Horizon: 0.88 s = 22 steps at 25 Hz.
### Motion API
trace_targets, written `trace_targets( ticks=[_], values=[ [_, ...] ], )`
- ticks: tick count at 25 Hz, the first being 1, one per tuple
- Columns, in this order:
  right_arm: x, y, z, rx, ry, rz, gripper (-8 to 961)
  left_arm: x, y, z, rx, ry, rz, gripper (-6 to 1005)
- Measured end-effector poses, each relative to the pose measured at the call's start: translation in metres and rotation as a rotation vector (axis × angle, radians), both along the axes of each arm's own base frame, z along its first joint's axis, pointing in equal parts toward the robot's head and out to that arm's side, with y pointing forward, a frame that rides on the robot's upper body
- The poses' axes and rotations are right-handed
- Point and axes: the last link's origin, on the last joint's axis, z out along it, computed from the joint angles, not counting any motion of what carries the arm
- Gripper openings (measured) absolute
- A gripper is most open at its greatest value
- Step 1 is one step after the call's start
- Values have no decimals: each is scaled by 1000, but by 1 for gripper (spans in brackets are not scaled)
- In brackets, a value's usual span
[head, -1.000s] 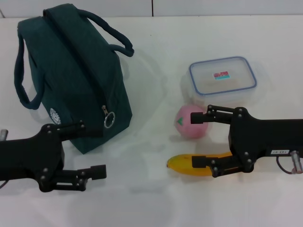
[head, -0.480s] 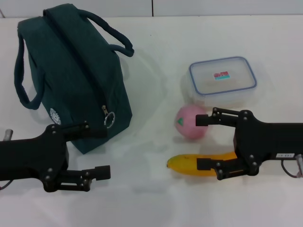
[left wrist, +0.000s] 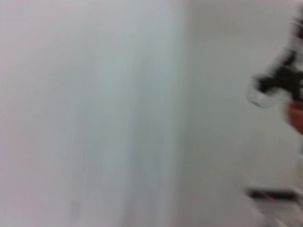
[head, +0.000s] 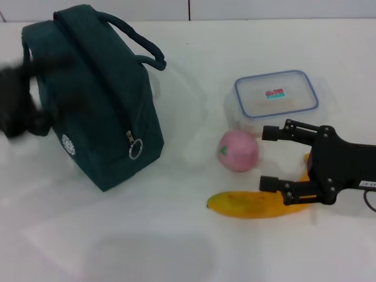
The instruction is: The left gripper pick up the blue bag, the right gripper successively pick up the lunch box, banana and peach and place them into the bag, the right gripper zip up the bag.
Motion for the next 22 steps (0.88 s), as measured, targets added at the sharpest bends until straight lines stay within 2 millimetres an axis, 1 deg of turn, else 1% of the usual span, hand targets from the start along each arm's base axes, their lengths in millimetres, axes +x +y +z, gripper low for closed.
trace_targets(
  ticks=[1, 2, 4, 5, 6, 7, 9, 12, 17, 20, 22],
  values=[
    [1, 0, 0, 3, 2, -6, 888, 0, 0, 0, 0, 0, 0, 865],
    [2, 0, 0, 7, 6, -16, 888, -4, 21, 17, 49, -46, 135, 865],
    [3, 0, 1, 11, 14, -31, 888, -7, 30, 23, 51, -57, 200, 864],
    [5, 0, 1, 13, 17, -37, 888, -9, 40, 30, 49, -66, 267, 864],
    [5, -1, 1, 14, 19, -42, 888, -10, 45, 34, 45, -66, 300, 863],
    [6, -1, 1, 16, 21, -45, 888, -12, 56, 42, 34, -58, 373, 863],
    [7, -1, 2, 19, 22, -50, 888, -15, 69, 53, 15, -19, 490, 862],
    [8, -1, 2, 23, 23, -57, 889, -17, 78, 63, -7, 49, 600, 861],
    [9, 1, 2, 35, 15, -66, 888, -8, 83, 76, -50, 195, 781, 859],
    [9, 3, 2, 45, 11, -68, 888, 2, 84, 75, -84, 278, 877, 858],
    [9, 4, 3, 52, 11, -70, 889, 11, 84, 69, -119, 317, 913, 858]
  ],
)
